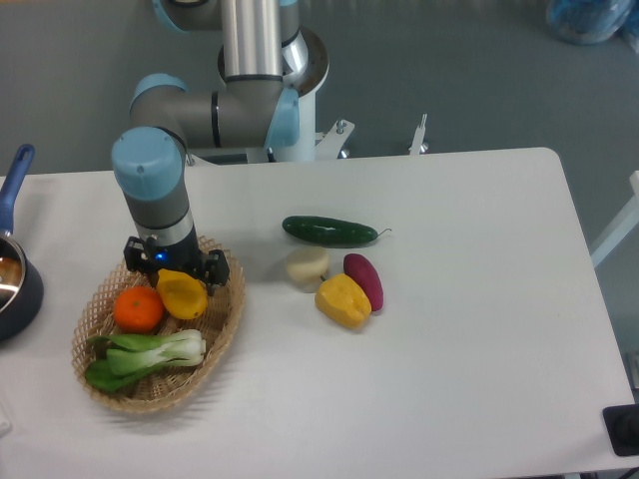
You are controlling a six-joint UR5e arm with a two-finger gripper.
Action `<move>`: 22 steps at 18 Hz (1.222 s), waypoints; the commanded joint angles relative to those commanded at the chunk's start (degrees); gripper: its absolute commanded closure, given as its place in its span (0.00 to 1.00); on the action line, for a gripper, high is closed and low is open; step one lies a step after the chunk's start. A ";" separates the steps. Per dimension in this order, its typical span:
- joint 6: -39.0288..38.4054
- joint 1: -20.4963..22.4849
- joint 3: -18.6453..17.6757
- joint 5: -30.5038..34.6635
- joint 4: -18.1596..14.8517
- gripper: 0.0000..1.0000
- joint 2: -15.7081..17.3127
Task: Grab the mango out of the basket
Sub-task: 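Lower the gripper onto the yellow mango and close the fingers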
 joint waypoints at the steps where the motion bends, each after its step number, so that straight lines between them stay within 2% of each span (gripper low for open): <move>1: 0.00 0.00 0.26 0.09 0.00 0.00 -0.26; 5: 0.00 0.00 0.44 0.26 0.09 0.00 -1.93; 15: 0.09 -0.18 0.79 1.76 0.09 0.01 -2.55; 22: 0.09 -0.18 0.70 1.23 0.09 0.53 -2.03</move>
